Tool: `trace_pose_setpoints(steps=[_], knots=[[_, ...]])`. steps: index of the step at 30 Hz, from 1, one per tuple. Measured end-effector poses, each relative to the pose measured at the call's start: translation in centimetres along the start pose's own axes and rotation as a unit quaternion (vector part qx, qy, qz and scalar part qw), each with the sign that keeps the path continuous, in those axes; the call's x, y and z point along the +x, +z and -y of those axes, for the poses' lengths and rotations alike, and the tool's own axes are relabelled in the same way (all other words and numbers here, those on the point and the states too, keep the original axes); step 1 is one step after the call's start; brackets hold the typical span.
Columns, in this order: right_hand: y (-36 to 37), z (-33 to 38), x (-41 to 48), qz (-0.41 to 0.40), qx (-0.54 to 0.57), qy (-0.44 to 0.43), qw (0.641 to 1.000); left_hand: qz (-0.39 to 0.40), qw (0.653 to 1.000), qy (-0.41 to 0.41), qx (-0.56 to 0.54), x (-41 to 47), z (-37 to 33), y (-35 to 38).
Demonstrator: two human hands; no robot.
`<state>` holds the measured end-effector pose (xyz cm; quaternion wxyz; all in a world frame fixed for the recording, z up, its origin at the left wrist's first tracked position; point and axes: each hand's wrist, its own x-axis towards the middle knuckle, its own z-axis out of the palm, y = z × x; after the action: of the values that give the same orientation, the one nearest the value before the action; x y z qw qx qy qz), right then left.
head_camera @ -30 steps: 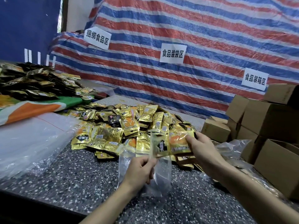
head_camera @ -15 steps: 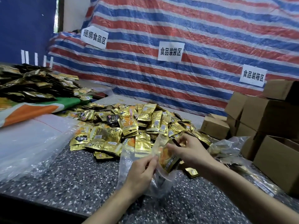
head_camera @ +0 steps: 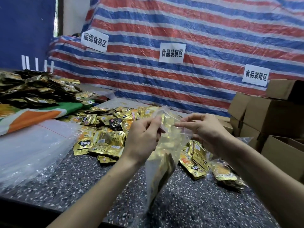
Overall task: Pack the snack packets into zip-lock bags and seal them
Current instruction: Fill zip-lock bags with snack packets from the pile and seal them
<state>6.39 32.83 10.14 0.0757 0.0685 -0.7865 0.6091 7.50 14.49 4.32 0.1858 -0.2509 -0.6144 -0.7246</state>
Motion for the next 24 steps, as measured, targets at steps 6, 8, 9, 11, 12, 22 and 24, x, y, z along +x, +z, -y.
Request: trace_pose_setpoints(steps=[6,8,9,11,12,22,24], knots=[[0.2,-0.2,-0.2,-0.012,0.015,-0.063,0.998,0.003,1.0,0.004,-0.002,0.2,-0.5,-0.3],[0.1,-0.6,-0.1,-0.025,0.05,-0.07,0.996,0.005,1.0,0.007,-0.003,0.3,-0.4,-0.3],[0.0,-0.9,0.0,-0.026,0.076,-0.065,0.995,0.003,1.0,0.006,-0.001,0.3,-0.2,-0.4],[-0.4,-2.2,0.3,-0.046,0.077,-0.043,0.995,-0.005,1.0,0.001,0.006,0.2,0.2,-0.4],[-0.7,-3.2,0.4,-0.068,0.036,-0.034,0.996,-0.009,1.0,-0.004,0.005,0.2,0.4,-0.5],[-3.3,-16.5,-1.1,-0.078,-0.443,0.172,0.876,-0.007,0.999,-0.034,-0.025,0.0,1.0,-0.8],[-3.2,-16.7,-1.0,-0.106,-0.446,0.17,0.873,-0.005,0.999,-0.033,-0.021,0.1,0.9,-0.8]])
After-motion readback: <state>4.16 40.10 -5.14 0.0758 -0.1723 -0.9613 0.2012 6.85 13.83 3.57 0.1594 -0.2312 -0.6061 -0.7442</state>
